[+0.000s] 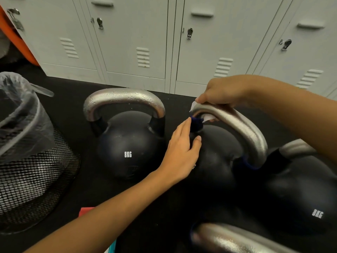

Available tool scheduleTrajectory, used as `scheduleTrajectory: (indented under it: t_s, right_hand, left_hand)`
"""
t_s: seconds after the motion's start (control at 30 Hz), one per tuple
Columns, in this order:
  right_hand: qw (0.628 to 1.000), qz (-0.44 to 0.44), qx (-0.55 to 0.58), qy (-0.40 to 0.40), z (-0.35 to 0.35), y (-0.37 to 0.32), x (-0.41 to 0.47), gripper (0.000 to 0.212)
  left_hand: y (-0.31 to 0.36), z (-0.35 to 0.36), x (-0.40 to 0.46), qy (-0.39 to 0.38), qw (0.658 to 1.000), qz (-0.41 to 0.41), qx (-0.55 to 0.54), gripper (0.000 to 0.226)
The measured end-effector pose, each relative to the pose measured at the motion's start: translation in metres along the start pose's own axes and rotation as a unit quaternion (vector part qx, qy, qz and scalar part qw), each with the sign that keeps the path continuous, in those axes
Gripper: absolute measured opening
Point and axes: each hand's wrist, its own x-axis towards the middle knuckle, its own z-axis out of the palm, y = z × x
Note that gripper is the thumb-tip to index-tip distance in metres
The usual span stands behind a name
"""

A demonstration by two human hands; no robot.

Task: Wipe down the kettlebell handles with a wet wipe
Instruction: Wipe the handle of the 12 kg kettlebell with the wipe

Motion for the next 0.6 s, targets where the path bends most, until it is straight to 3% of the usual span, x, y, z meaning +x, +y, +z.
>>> scheduleTrajectory:
  t_s: [0.07, 0.17, 0.27, 0.4, 0.47, 0.6]
  right_hand:
    - [0.985, -0.091, -0.133, 0.055, 0.002, 0.000, -0.011, 0.042]
    - [0.955, -0.191, -0.210, 0.083, 0.011, 0.005, -0.022, 0.058]
    - [0.894, -0.270, -0.347, 0.088, 0.016, 0.016, -0.029, 0.060]
    - [0.775, -0.315, -0.545, 0.056, 0.016, 0.033, -0.033, 0.047]
    - [0.756, -0.315, -0.571, 0.062, 0.020, 0.032, -0.029, 0.045]
    - [0.748, -0.285, -0.595, 0.070, 0.031, 0.011, -0.011, 0.036]
  left_hand:
    - [0.000, -0.002, 0.000, 0.002, 1.000, 0.000, -0.010, 0.056]
    - [-0.002, -0.005, 0.000, 0.001, 1.000, -0.010, -0.003, 0.054]
    - [-0.009, -0.010, -0.004, 0.000, 1.000, -0.028, 0.013, 0.056]
    - [-0.017, -0.015, -0.009, -0.094, 0.993, -0.061, 0.043, 0.072]
    - [-0.014, -0.013, -0.013, -0.138, 0.985, -0.070, 0.073, 0.087]
    - [-0.011, -0.007, -0.015, -0.152, 0.978, -0.058, 0.129, 0.101]
